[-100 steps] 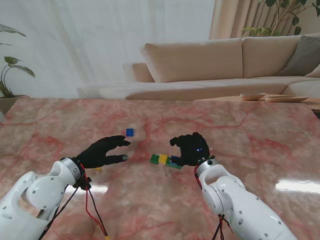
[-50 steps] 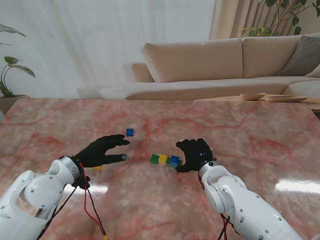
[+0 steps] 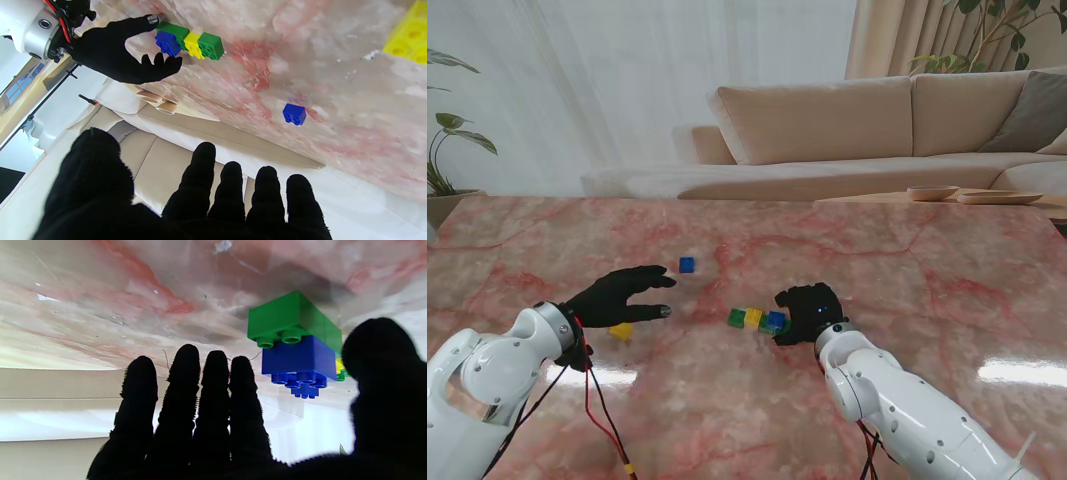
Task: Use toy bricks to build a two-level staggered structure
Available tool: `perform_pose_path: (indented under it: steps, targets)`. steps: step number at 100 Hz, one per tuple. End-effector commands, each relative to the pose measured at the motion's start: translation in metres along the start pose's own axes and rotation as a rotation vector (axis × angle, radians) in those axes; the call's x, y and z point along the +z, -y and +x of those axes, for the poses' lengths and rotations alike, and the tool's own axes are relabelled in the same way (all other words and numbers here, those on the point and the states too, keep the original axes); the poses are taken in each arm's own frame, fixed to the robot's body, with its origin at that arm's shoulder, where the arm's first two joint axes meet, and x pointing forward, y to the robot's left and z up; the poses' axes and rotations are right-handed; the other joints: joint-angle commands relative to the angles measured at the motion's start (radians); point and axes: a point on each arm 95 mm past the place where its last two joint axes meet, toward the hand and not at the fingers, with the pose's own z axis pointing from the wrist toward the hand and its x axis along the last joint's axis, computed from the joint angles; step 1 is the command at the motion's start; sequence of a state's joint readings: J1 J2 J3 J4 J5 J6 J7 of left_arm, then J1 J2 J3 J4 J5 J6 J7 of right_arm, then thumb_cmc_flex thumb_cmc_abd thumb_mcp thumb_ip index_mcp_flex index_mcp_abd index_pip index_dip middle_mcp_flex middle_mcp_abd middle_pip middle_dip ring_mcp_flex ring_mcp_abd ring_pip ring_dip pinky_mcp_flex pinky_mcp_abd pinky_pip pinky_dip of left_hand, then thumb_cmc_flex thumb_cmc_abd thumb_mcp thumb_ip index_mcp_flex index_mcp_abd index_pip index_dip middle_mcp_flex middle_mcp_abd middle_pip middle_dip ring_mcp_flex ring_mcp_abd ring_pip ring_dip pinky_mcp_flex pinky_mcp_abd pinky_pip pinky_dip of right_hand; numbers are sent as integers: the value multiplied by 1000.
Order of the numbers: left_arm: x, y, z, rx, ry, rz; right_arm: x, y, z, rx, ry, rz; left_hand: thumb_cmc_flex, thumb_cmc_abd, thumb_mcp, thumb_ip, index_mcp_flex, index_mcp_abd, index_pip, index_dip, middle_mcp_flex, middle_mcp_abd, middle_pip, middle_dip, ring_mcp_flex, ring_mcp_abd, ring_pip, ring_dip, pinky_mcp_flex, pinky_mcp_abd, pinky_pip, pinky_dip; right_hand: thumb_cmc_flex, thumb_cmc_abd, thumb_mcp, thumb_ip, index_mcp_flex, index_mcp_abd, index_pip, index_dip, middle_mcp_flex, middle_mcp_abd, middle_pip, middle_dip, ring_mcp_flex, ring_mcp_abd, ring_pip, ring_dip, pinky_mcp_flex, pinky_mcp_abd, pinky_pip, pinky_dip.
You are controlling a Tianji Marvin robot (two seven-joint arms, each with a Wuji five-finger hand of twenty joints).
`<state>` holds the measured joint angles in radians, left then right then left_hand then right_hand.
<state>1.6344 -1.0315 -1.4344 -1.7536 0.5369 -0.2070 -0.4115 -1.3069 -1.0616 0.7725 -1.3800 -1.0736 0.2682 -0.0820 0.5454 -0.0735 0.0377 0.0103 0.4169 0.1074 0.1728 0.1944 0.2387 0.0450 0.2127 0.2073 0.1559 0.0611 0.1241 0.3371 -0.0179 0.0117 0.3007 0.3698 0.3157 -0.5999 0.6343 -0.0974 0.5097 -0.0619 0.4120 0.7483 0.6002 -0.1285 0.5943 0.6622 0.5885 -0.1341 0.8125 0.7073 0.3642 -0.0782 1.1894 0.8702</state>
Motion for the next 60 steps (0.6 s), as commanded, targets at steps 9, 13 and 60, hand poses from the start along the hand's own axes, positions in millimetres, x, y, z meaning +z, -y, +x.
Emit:
perform_pose_path:
  steps: [9, 13, 60]
  targets:
    - [0, 18, -12, 32, 31, 28, 3, 4, 2, 5, 6, 19, 19, 19, -6, 8, 37, -25, 17, 12, 16, 2, -18, -3, -7, 0, -8, 19, -27, 44, 105, 79, 27, -10, -27, 17, 19, -17, 15, 21, 25, -22, 25, 24, 33, -23, 46, 31, 10, -5, 43, 2]
    - [1, 22, -16, 45, 41, 31, 3, 4, 2, 1, 5, 18, 23, 12, -3, 8, 42, -26, 21, 14, 24, 4, -14, 0, 1, 5, -4, 22, -25, 47, 112, 84, 25, -9, -29, 17, 13, -15, 10, 19, 18, -21, 20, 23, 28, -23, 44, 30, 8, -5, 42, 0]
    - [13, 53, -76, 250, 220, -82, 5, 3, -1, 9, 9, 26, -52, -352, 515, -61, 43, -134, 155, 45, 22, -11, 56, 167, -6, 21, 69, 178, -41, 30, 68, 158, 28, -9, -29, 20, 14, -9, -11, 5, 10, -15, -7, 14, 15, -18, 27, 21, -9, 3, 27, -14]
